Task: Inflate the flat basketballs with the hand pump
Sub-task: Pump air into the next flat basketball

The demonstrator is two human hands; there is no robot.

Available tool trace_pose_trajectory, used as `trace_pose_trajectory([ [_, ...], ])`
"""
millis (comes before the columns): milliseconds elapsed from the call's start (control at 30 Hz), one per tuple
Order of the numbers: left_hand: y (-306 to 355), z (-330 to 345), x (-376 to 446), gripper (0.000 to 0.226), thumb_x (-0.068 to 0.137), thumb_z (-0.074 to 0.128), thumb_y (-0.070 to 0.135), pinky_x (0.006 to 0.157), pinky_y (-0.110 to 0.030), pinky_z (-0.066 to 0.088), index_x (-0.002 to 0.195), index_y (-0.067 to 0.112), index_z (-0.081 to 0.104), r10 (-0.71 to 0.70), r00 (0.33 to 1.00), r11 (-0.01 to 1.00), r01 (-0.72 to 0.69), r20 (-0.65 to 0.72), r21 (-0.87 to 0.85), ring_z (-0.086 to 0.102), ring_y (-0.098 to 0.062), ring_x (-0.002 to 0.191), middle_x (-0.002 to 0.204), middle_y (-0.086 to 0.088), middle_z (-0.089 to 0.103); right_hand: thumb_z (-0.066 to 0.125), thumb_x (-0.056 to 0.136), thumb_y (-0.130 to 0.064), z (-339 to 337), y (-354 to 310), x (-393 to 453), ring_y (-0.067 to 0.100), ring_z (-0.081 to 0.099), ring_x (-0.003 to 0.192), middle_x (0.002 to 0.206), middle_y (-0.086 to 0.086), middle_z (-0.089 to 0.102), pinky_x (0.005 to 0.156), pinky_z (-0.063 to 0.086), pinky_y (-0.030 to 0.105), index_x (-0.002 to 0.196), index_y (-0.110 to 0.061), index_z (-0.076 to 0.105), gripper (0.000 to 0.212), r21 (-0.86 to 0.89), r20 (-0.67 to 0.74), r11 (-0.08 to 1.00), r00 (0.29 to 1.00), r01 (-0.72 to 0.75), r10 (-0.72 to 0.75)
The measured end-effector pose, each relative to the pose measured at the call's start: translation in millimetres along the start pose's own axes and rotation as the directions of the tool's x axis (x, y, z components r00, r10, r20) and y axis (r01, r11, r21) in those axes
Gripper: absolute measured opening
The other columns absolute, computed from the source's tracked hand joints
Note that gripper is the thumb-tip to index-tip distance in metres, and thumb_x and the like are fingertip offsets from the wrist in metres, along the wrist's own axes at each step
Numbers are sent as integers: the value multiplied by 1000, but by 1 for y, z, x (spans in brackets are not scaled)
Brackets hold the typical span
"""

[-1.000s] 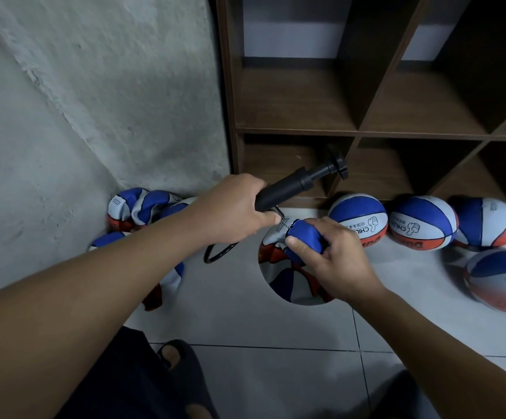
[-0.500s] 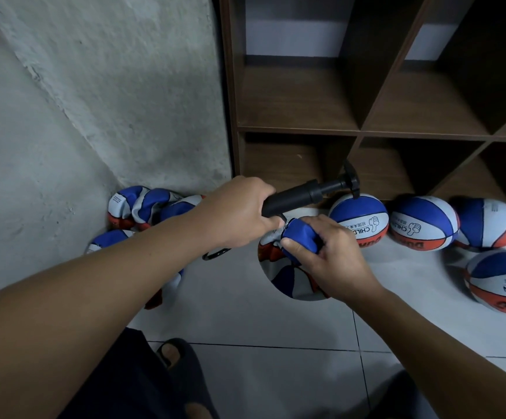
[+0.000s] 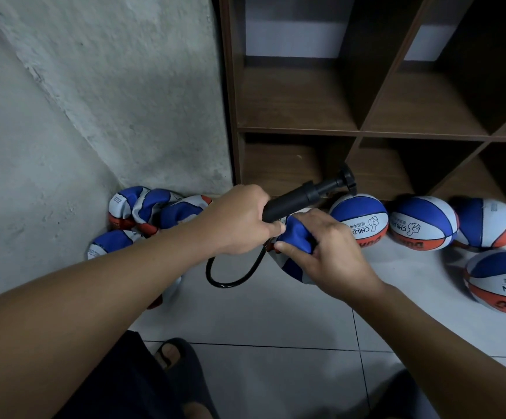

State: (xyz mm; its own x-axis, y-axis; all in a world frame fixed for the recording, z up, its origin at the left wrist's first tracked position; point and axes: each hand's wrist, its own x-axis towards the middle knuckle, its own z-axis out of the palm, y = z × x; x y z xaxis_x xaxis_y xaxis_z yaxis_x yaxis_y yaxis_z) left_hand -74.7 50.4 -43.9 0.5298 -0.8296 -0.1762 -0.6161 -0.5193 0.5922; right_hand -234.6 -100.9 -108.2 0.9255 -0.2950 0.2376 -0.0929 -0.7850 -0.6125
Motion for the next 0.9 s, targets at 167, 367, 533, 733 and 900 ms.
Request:
trace_pose_trajectory([
  [167, 2, 2, -4, 27, 93, 77, 35, 67, -53, 62, 83, 12, 68, -9, 1000, 995, 11, 21, -98, 73, -25, 63, 69, -4, 74, 76, 96, -53, 1, -2, 2, 14, 58, 86, 98, -5, 60, 74, 52, 41, 117, -20, 68, 39, -6, 2, 999, 999, 34, -34],
  [367, 1, -13, 0, 31, 93, 79, 40, 62, -43, 59, 81, 13, 68, 43, 998, 997, -41, 36, -57, 71, -17, 60, 66, 1, 72, 82, 90, -50, -4, -4, 7, 8, 61, 95, 104, -14, 63, 83, 55, 34, 118, -23, 69, 40, 110, -28, 993, 999, -36, 39],
  [533, -12, -16, 8, 40, 91, 82, 50, 60, -43, 51, 80, 16, 65, 54, 999, 991, -54, 2, 123, 62, -19, 59, 69, -2, 64, 91, 81, -47, 2, 14, 6, 5, 66, 93, 103, -14, 68, 79, 57, 27, 123, -32, 61, 54, 114, 52, 956, 962, -272, 267],
  [733, -35, 27, 1, 23, 101, 72, 46, 68, -41, 66, 97, 24, 66, -34, 990, 998, 27, 137, 56, 74, -9, 58, 73, 1, 77, 91, 79, -35, 30, 58, -14, 12, 66, 93, 103, -9, 67, 82, 60, 39, 108, -42, 53, 48, 10, 279, 914, 879, -404, 386],
  [900, -47, 62, -3, 23, 103, 67, 49, 65, -42, 66, 93, 29, 61, -74, 975, 968, 21, 207, 248, 72, -10, 52, 69, 2, 75, 88, 80, -22, 59, 84, -47, 19, 66, 96, 108, -3, 67, 84, 62, 41, 112, -36, 57, 46, -106, 378, 934, 855, -341, 355],
])
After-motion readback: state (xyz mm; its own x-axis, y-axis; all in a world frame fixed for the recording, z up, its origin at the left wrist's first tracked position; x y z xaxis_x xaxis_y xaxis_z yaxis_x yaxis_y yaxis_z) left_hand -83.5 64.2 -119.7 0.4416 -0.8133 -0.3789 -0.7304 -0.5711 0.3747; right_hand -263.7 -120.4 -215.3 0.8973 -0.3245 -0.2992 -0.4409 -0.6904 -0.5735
